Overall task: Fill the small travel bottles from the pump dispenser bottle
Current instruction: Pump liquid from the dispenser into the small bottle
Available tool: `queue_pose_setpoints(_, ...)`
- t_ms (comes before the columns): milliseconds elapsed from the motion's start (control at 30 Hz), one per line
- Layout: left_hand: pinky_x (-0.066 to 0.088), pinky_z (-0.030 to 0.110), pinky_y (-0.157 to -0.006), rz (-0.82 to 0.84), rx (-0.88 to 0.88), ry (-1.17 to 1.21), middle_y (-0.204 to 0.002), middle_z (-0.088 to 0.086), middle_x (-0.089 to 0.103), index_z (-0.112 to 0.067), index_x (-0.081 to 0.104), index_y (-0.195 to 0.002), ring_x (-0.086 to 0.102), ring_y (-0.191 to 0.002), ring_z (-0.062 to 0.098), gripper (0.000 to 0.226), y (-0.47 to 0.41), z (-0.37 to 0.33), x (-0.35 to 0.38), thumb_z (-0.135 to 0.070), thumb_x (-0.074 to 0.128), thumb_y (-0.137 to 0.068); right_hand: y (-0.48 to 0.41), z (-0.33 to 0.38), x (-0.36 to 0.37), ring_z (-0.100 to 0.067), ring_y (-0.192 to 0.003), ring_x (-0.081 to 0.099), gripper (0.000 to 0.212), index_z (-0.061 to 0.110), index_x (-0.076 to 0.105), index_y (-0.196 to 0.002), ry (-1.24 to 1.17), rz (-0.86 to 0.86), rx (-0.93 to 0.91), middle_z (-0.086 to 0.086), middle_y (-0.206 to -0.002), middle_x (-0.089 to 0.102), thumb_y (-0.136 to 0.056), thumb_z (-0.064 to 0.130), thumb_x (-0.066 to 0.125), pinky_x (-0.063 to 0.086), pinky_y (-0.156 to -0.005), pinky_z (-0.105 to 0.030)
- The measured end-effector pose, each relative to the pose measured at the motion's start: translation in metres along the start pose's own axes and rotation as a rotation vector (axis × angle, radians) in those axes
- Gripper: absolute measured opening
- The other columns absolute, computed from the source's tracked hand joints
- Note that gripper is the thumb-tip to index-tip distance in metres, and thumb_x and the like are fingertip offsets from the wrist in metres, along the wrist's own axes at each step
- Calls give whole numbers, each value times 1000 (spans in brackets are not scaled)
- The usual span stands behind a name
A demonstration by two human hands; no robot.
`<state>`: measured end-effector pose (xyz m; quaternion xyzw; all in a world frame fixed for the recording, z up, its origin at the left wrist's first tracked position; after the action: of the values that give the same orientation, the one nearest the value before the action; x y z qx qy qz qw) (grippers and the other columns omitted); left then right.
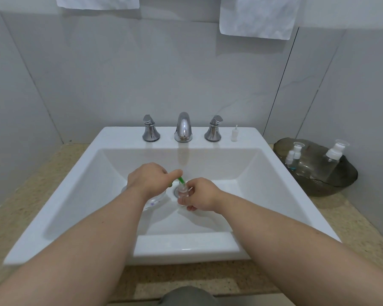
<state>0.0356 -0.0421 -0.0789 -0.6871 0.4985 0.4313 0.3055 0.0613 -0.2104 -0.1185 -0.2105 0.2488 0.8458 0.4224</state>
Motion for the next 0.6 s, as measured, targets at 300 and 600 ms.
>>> queue_pose_setpoints(300, 41, 31, -68, -6, -10, 5, -74, -7, 71, -24, 75, -69, 64, -77, 15, 63, 2, 0, -1, -77, 48, -89, -3, -2, -1, -24, -74, 72, 16, 15, 67, -102, -3, -19, -6, -5, -87, 69, -90, 20, 77, 62, -86, -40)
queue_pose_setpoints(600, 40, 29, -64, -20, -55, 43, -64, -7, 66, -20, 74, -63, 62, -71, 17, 52, 0, -2, -2, -62, 54, -87, -1, 0, -1, -22, -74, 71, 20, 11, 68, -105, -25, -19, 1, -5, -85, 69, -90, 18, 78, 62, -84, -38)
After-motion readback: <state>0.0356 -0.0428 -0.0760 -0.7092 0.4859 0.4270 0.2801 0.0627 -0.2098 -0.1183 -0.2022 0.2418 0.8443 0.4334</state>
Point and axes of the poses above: each hand's wrist, its own y-axis away from the middle knuckle, its own x-axis out of the palm, z = x × y, the point moved 5 cm from there along -y, towards the middle knuckle
